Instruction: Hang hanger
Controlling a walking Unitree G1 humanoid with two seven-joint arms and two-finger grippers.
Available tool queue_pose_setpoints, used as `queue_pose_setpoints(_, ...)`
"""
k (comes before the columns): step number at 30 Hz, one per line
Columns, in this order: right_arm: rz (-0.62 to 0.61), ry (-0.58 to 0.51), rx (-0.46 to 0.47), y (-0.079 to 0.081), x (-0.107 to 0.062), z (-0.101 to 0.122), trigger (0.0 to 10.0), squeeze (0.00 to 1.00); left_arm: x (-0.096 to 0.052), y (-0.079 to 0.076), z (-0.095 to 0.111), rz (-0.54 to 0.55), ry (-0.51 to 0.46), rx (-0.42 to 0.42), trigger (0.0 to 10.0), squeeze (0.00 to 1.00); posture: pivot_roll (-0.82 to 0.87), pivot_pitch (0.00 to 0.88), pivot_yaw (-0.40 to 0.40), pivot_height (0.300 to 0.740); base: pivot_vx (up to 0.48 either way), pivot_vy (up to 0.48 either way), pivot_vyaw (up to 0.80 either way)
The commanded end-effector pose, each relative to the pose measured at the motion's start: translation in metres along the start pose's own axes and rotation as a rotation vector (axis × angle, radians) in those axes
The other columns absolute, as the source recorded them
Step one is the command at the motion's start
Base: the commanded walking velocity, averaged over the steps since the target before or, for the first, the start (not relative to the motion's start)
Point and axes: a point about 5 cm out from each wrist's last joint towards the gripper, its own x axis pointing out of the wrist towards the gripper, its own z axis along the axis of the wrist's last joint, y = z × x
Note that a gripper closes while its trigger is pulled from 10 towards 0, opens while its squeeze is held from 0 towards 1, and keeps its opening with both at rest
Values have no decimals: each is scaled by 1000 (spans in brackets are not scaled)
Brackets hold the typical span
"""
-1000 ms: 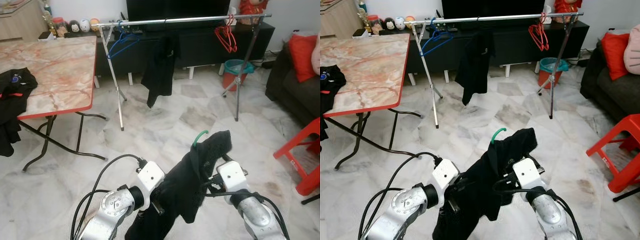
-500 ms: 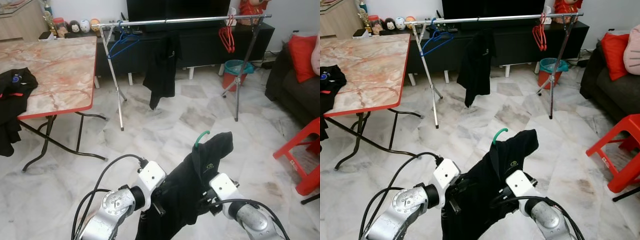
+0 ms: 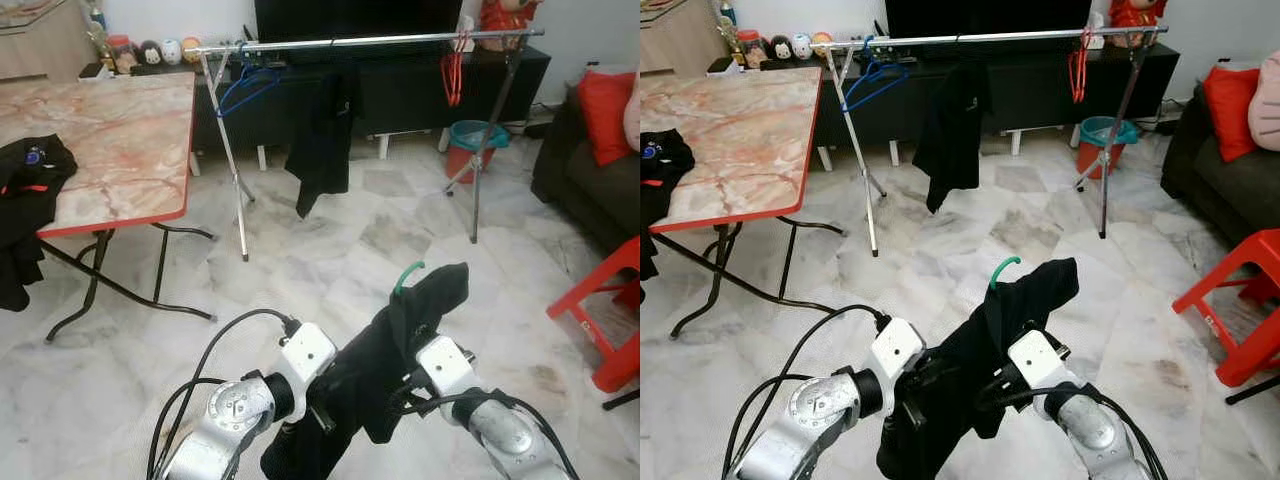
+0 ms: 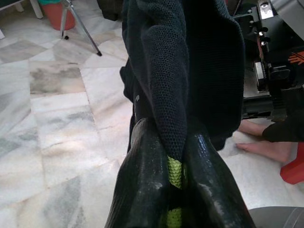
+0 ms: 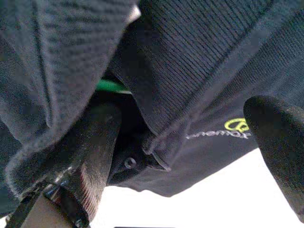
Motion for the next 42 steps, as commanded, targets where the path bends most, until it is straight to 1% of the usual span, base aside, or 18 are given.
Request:
queue_pose_setpoints(1, 11, -1, 9, 0, 1, -1, 10000, 0, 3, -1, 13, -21, -45, 19, 10000, 0, 26, 0, -10, 740, 0, 0, 0)
queue_pose_setpoints(3, 19, 6, 3, 0, 1, -3, 10000, 0, 4, -2, 15, -33, -52, 14, 10000, 0, 27, 0, -11, 740, 0, 0, 0)
queue_pose_setpoints(6, 24, 7, -1, 1, 2, -5, 10000, 0, 5, -3, 20, -42, -91, -39, 10000, 0, 26, 0, -16, 740, 0, 0, 0)
queue_pose_setpoints(10, 22, 1, -3, 0, 2, -5, 10000, 0, 6, -3, 26, -51, -126, -76, 10000, 0, 27, 0, -21, 740, 0, 0, 0)
queue_pose_setpoints(13, 10, 2, -15, -3, 2, -5, 10000, 0, 6, -4, 27, -63, -131, -87, 10000, 0, 28, 0, -24, 740, 0, 0, 0)
queue_pose_setpoints(14, 2, -4, -22, -5, 2, -5, 9098, 0, 6, -5, 27, -68, -134, -93, 10000, 0, 27, 0, -25, 740, 0, 0, 0)
queue_pose_setpoints(15, 1, -8, -24, -5, 2, -5, 9098, 0, 6, -5, 27, -69, -134, -93, 10000, 0, 27, 0, -25, 740, 0, 0, 0)
queue_pose_setpoints(16, -3, -13, -26, -6, 2, -4, 1961, 0, 5, -6, 27, -71, -133, -93, 10000, 0, 28, 0, -25, 740, 0, 0, 0)
queue_pose_setpoints(17, -17, -14, -24, -8, 3, -3, 0, 0, 5, -6, 27, -74, -131, -93, 10000, 0, 27, 0, -26, 740, 0, 0, 0)
queue_pose_setpoints(20, -23, -11, -22, -9, 3, -4, 0, 0, 5, -6, 26, -74, -129, -96, 10000, 0, 25, 0, -25, 740, 0, 0, 0)
queue_pose_setpoints(24, -29, 21, -32, -11, 4, -8, 0, 0, 5, -7, 24, -78, -120, -100, 10000, 0, 27, 0, -26, 740, 0, 0, 0)
queue_pose_setpoints(31, -23, 20, -27, -8, 4, -10, 0, 0, 3, -6, 22, -81, -106, -97, 10000, 0, 28, 0, -22, 740, 0, 0, 0)
queue_pose_setpoints(42, -32, 34, -28, -8, 5, -12, 0, 0, 0, -3, 21, -75, -88, -94, 10000, 0, 36, 0, -20, 740, 0, 0, 0)
